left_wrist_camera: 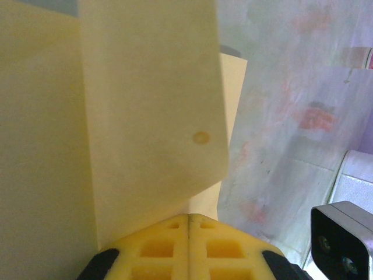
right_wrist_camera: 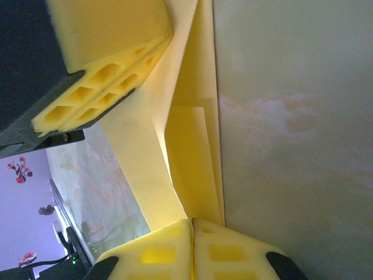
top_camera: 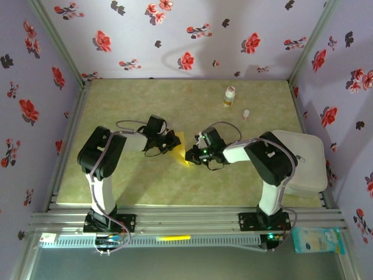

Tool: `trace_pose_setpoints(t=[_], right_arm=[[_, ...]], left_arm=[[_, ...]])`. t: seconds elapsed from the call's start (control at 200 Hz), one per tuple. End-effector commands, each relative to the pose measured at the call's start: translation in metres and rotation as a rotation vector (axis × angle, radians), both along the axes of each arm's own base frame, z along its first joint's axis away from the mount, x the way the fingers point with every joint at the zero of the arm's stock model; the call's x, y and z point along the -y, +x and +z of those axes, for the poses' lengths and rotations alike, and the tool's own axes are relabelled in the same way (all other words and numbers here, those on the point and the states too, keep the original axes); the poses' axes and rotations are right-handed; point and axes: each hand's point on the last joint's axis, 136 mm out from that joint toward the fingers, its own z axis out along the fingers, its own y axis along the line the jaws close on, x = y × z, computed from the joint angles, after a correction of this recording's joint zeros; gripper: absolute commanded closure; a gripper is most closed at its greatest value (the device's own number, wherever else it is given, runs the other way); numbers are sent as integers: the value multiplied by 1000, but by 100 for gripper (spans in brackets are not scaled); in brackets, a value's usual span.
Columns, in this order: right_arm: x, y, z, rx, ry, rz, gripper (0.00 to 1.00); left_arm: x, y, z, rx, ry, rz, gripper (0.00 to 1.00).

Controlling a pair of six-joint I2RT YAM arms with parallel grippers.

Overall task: Fold a paper plane with a square sheet of paper (pick it up from the middle)
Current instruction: Fourth fold the wing at the center of the table.

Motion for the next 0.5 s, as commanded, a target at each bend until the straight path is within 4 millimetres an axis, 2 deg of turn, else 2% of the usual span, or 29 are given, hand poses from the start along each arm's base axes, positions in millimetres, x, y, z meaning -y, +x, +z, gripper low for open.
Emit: trace_pose_setpoints(t=[0.0, 0.115, 0.265, 0.385, 0.495], right_arm=[[15, -36, -19, -137, -61, 38, 91], [16, -42, -19, -146, -61, 59, 95], [20, -49, -24, -162, -71, 77, 95], [20, -53, -27, -174, -75, 93, 93], [21, -49, -21, -153, -82, 83, 89]], left_arm=[[-3, -7, -15, -35, 44, -9, 96], [-4, -7, -15, -33, 45, -7, 96], [-4, -7, -15, -34, 45, -3, 96], [-4, -6, -16, -35, 44, -1, 96], [-4, -6, -15, -34, 42, 1, 96]])
